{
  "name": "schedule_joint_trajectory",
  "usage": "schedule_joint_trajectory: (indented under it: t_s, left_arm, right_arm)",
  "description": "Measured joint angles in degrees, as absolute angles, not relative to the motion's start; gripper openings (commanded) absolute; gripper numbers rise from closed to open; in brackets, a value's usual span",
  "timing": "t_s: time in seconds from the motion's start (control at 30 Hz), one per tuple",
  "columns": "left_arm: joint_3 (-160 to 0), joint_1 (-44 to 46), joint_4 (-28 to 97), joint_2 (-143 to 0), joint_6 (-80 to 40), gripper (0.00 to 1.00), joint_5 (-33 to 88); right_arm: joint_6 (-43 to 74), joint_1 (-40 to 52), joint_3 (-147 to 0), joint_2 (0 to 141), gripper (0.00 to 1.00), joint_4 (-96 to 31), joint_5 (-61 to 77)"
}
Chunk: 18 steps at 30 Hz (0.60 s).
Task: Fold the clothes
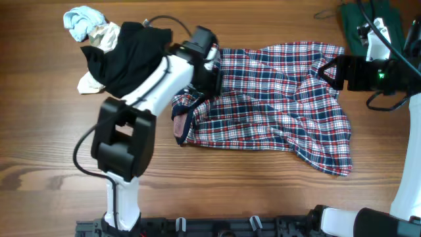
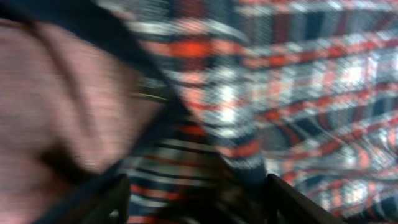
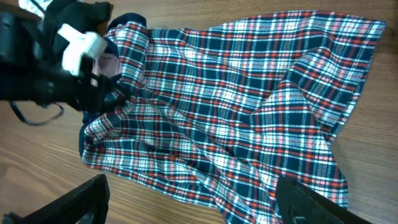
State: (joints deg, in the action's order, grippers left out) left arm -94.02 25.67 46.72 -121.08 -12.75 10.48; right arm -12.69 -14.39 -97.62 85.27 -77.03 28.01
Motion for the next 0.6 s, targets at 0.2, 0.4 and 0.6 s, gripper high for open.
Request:
schedule_joint_trajectory:
  t_s: [0.2,0.4,0.6]
  left_arm:
    - [-94.4,17.4,46.4,-121.1,-4.3,0.76,17.8]
    - [-94.5,17.5,46.0,-121.1,3.1,0.69,19.6]
    - [-94.5,16.3,45.5,-121.1,5.8,0.66,20.8]
  right_arm:
    - [-12.3,-14.4,-97.6,85.3,0.87,-76.6,28.0]
    - [-12.3,-14.4,-97.6,85.3,0.87,-76.2,28.0]
    - [-12.3,-14.4,-97.6,85.3,0.88,-76.2,28.0]
